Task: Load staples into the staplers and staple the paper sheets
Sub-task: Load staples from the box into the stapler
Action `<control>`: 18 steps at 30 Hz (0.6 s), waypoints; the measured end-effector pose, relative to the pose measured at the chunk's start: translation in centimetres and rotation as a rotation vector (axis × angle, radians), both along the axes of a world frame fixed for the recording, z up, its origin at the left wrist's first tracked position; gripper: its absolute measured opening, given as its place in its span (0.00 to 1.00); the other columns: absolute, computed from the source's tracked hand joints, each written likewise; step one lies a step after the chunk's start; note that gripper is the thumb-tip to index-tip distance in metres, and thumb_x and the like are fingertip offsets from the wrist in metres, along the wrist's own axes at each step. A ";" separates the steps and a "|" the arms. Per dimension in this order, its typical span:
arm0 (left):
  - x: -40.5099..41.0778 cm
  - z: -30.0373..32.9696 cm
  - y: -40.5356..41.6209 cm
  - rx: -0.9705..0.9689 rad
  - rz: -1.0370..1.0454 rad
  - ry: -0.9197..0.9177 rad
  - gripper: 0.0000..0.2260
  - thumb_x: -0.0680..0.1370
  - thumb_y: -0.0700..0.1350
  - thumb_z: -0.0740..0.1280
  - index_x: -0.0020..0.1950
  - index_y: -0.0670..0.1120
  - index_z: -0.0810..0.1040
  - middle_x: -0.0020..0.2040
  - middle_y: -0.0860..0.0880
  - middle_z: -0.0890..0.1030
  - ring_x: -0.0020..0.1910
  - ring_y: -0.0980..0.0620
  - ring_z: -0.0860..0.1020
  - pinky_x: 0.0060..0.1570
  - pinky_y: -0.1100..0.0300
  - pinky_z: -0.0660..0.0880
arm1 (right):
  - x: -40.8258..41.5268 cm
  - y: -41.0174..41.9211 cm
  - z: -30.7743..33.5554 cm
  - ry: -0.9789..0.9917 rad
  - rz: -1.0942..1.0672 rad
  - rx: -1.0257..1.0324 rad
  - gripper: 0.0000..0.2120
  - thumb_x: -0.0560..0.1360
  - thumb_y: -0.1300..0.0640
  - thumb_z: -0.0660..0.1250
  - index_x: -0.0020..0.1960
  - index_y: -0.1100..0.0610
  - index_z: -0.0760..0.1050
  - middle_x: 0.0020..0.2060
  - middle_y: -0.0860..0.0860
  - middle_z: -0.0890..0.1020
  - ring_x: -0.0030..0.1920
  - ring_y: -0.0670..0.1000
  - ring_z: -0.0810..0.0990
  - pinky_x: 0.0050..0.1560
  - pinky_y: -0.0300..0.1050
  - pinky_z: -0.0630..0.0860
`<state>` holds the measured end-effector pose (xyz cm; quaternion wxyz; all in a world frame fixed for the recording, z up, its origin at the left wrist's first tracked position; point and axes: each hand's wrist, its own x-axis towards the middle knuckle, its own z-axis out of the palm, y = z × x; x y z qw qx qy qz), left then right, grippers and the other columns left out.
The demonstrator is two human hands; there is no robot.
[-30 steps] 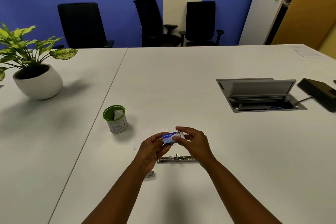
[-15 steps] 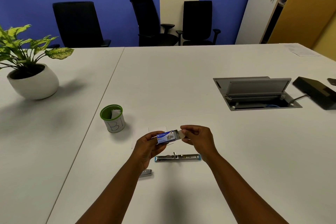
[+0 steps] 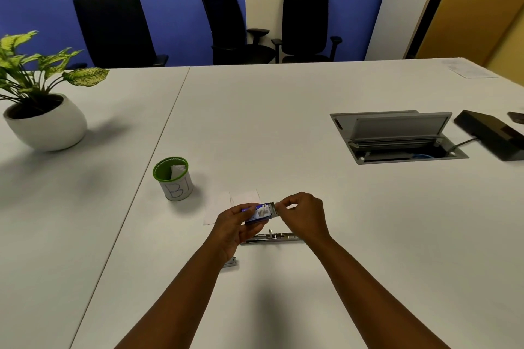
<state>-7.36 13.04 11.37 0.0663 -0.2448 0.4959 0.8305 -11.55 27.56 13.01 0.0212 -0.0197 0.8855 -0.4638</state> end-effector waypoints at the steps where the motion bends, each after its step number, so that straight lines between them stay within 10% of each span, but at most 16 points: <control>1: 0.0 -0.1 0.0 -0.004 -0.004 -0.002 0.05 0.76 0.35 0.63 0.47 0.40 0.78 0.46 0.38 0.80 0.34 0.47 0.84 0.32 0.63 0.81 | 0.1 0.0 -0.1 0.000 0.004 0.018 0.07 0.69 0.55 0.72 0.39 0.59 0.83 0.41 0.53 0.84 0.41 0.49 0.80 0.37 0.37 0.72; 18: 0.2 -1.3 -0.5 -0.007 -0.034 -0.013 0.07 0.76 0.34 0.63 0.50 0.39 0.79 0.47 0.39 0.81 0.35 0.47 0.84 0.34 0.62 0.81 | 0.0 0.2 -0.2 -0.202 0.005 -0.103 0.03 0.68 0.66 0.70 0.37 0.60 0.82 0.38 0.57 0.85 0.33 0.53 0.82 0.43 0.49 0.81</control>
